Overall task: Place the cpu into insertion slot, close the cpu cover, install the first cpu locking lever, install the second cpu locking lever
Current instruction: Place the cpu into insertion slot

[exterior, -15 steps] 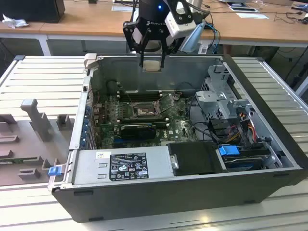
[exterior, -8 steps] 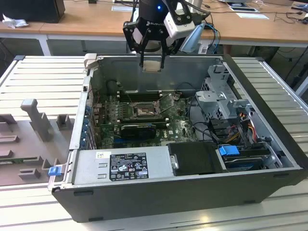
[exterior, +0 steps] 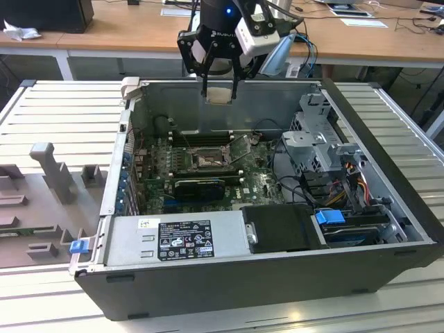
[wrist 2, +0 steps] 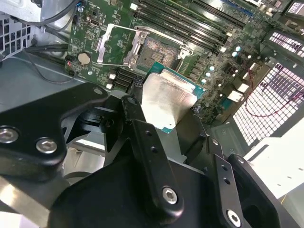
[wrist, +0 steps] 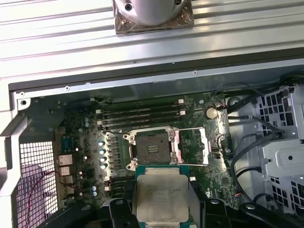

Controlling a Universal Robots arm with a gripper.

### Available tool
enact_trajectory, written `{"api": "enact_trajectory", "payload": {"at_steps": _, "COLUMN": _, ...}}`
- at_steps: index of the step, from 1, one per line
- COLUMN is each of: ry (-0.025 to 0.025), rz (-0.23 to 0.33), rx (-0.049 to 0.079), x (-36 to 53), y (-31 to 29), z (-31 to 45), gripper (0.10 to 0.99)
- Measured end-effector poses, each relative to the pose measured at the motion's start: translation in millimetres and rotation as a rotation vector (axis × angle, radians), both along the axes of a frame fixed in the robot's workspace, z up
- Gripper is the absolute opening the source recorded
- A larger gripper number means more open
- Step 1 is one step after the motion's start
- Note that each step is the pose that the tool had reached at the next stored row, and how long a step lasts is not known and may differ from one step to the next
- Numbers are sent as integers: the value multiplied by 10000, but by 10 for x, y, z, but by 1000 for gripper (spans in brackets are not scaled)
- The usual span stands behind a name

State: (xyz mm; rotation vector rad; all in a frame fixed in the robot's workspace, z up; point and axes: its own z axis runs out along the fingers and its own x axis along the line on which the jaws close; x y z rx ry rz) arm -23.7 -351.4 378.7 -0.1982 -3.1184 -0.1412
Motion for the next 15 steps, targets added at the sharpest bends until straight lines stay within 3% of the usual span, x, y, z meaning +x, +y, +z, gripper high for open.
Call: {"api": "enact_trajectory", "payload": {"at_steps": 15, "ry": 0, "rz": -277, "rx": 0, "x": 0, "y": 0, "z": 0, "gripper": 529}}
